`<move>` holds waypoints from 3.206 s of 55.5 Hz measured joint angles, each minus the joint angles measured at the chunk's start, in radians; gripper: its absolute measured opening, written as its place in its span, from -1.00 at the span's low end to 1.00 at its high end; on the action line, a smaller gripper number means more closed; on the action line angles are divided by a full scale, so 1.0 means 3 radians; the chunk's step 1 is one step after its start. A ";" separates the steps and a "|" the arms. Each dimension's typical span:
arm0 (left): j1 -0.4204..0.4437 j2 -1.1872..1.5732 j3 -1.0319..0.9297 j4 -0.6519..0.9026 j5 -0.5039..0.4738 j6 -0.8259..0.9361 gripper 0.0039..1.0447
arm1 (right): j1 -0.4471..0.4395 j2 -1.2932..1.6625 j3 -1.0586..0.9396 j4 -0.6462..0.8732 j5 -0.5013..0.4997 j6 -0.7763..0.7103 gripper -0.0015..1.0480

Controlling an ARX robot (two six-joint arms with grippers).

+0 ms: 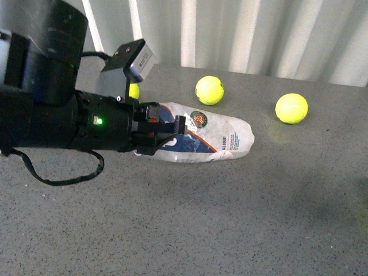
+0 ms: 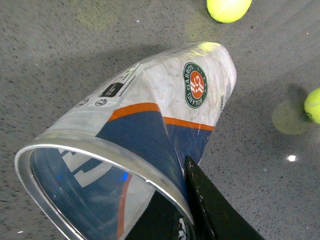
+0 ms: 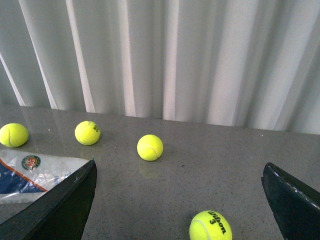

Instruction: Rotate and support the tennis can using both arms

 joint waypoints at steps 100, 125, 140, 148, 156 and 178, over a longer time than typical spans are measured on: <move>-0.0618 -0.0018 0.1949 -0.3249 -0.1349 0.6338 -0.36 | 0.0000 0.0000 0.0000 0.0000 -0.0001 0.0000 0.86; -0.0579 -0.0123 0.2024 -0.3306 -0.1221 0.6245 0.88 | 0.0000 0.0000 0.0000 0.0000 0.0000 0.0000 0.86; -0.0174 -0.0786 0.2154 -0.2043 -0.0785 0.5086 0.87 | 0.0000 0.0000 0.0000 0.0000 0.0000 0.0000 0.86; 0.0365 -0.1329 0.1946 -0.1122 -0.0947 0.3952 0.87 | 0.0000 0.0000 0.0000 0.0000 0.0000 0.0000 0.86; 0.0838 -0.1893 0.1527 -0.1319 -0.0835 0.2543 0.87 | 0.0000 0.0000 0.0000 0.0000 -0.0004 -0.0001 0.86; 0.1676 -0.3227 -0.0624 -0.0512 -0.0793 0.0507 0.16 | 0.0000 0.0000 0.0000 0.0000 -0.0001 0.0000 0.86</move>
